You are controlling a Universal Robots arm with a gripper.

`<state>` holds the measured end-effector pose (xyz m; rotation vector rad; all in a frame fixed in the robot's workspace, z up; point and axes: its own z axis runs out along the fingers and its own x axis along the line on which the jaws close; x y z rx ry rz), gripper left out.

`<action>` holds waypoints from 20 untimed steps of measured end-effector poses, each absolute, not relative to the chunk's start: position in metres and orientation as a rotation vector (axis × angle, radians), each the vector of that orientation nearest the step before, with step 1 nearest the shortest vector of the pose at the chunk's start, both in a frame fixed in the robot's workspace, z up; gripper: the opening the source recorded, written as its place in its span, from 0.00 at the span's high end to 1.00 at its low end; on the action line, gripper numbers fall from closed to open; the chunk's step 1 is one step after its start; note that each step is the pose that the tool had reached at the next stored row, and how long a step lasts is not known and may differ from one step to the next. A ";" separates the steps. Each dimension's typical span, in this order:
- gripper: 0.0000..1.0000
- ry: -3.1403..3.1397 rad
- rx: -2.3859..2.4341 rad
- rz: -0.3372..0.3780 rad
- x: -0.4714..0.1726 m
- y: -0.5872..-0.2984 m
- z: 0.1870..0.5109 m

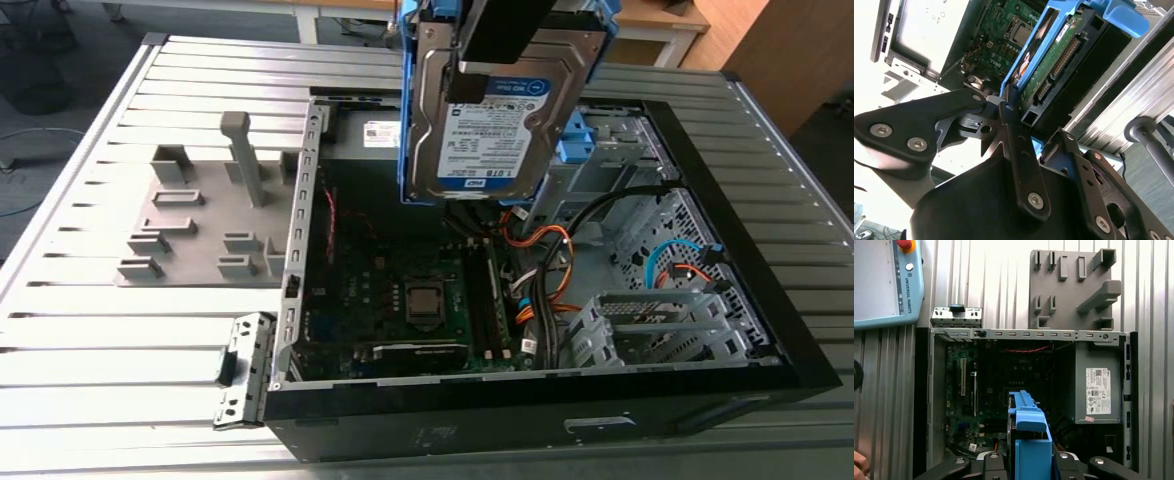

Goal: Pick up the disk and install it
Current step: 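Pick up the disk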

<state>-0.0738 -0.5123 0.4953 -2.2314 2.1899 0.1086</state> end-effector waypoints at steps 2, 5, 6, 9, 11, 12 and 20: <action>0.64 2.190 -2.231 0.109 -0.074 -0.513 0.495; 0.64 2.190 -2.231 0.109 -0.074 -0.515 0.495; 0.64 2.190 -2.231 0.109 -0.074 -0.516 0.495; 0.64 2.190 -2.231 0.109 -0.074 -0.518 0.495; 0.64 2.190 -2.231 0.109 -0.074 -0.519 0.495; 0.64 2.190 -2.231 0.109 -0.074 -0.519 0.495; 0.64 2.190 -2.231 0.109 -0.074 -0.524 0.495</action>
